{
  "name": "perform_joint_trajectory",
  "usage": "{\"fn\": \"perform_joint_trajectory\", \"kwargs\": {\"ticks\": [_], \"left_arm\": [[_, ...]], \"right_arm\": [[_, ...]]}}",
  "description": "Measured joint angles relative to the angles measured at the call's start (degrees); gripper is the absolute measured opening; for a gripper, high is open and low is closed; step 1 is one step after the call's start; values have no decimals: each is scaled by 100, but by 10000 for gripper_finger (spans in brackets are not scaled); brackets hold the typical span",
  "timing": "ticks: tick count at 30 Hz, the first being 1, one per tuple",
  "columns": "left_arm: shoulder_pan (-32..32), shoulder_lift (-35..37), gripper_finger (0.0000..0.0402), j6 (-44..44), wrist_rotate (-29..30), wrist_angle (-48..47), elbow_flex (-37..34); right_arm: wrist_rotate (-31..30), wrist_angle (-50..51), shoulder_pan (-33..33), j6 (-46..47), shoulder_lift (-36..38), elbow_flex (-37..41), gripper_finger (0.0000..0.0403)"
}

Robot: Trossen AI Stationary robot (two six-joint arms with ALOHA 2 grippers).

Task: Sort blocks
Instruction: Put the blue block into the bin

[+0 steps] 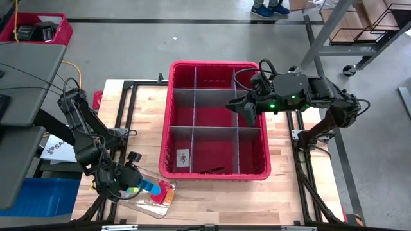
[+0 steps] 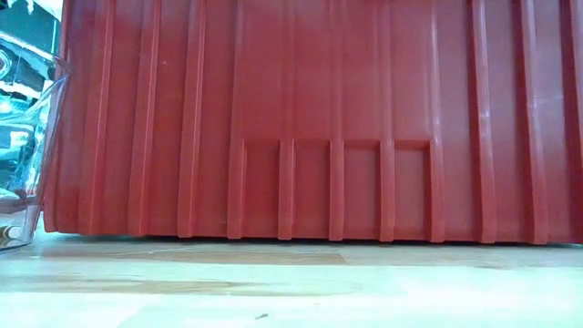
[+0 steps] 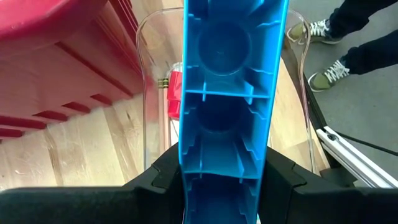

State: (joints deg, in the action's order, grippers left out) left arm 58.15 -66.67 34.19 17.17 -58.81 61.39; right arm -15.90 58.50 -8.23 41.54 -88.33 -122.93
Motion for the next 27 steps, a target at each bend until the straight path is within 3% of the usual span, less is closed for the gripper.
{"fn": "perform_joint_trajectory", "kwargs": {"ticks": [27], "left_arm": [[0,-1,124,243,11,-4,0]], "right_arm": [[69,-2,-4,2,0,0,129]]}}
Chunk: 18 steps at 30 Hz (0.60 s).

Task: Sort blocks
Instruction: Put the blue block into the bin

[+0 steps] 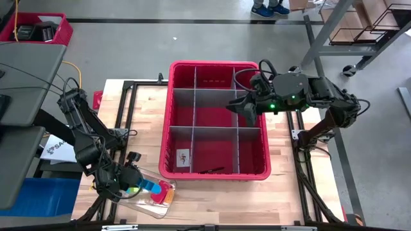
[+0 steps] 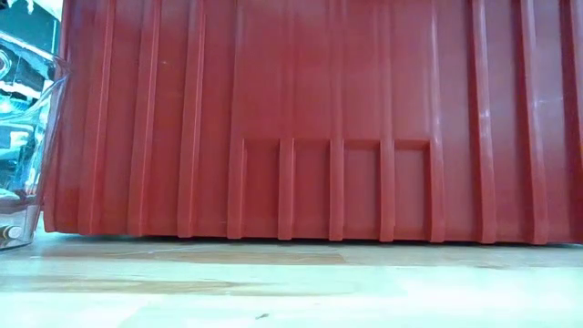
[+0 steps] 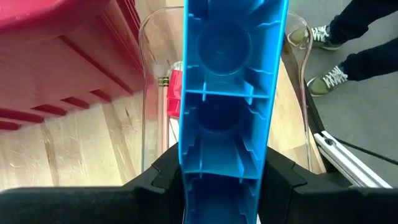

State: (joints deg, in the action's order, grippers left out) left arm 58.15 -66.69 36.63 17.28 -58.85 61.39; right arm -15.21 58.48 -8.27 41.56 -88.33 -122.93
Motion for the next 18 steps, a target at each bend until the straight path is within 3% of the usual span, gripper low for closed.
{"fn": "perform_joint_trajectory", "kwargs": {"ticks": [18], "left_arm": [[2,1,124,63,2,-2,0]], "right_arm": [[68,63,0,63,0,0,129]]}}
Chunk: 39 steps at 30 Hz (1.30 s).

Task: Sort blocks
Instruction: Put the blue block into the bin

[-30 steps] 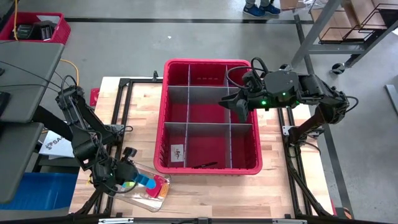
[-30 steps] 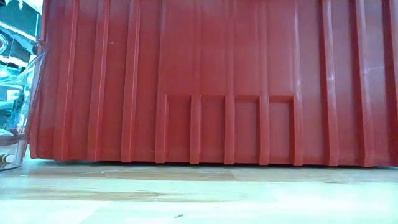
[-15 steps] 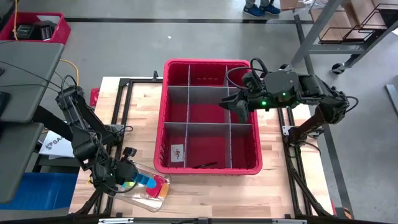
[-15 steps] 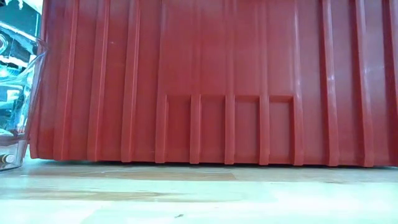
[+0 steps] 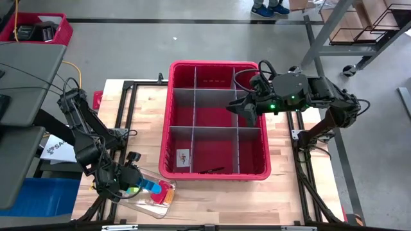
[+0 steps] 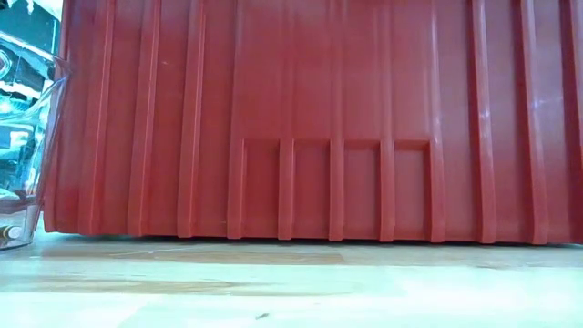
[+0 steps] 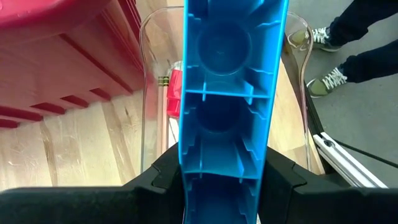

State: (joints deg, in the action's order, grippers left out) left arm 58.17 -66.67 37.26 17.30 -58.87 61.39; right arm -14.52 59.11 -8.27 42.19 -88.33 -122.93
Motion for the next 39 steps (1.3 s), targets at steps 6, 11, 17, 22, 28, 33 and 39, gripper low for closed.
{"fn": "perform_joint_trajectory", "kwargs": {"ticks": [6,11,17,22,28,33,39], "left_arm": [[0,0,124,2,2,0,0],[0,0,124,1,13,0,0],[0,-1,124,-33,11,0,0],[0,-2,124,-33,11,0,0],[0,-2,124,-37,10,0,0],[0,-2,124,-41,9,0,0],[0,-2,124,-40,7,2,0]], "right_arm": [[63,-2,-2,-9,0,0,129],[61,2,0,-15,0,0,129],[117,23,0,0,0,0,129],[125,22,0,0,0,0,129],[125,22,-2,0,0,0,129],[125,22,-1,-4,0,0,129],[125,22,-2,-17,0,0,129]]}}
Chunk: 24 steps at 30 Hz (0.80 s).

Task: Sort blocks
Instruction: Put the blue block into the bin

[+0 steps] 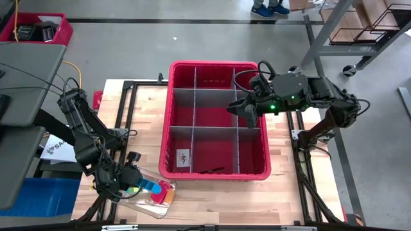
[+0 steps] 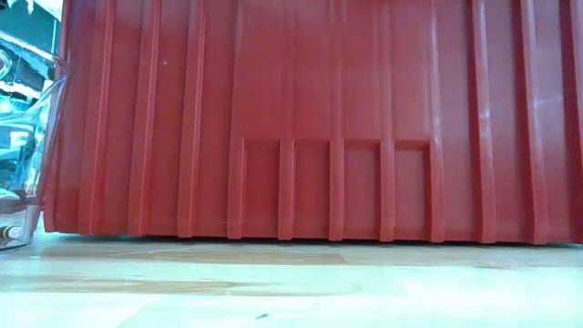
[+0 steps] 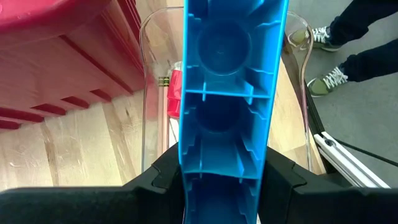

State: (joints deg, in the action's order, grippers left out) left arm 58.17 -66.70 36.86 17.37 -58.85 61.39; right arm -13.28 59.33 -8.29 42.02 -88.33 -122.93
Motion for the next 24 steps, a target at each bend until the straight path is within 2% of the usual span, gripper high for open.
{"fn": "perform_joint_trajectory", "kwargs": {"ticks": [24], "left_arm": [[44,-4,124,42,-35,4,0]], "right_arm": [[203,-1,0,59,0,0,129]]}}
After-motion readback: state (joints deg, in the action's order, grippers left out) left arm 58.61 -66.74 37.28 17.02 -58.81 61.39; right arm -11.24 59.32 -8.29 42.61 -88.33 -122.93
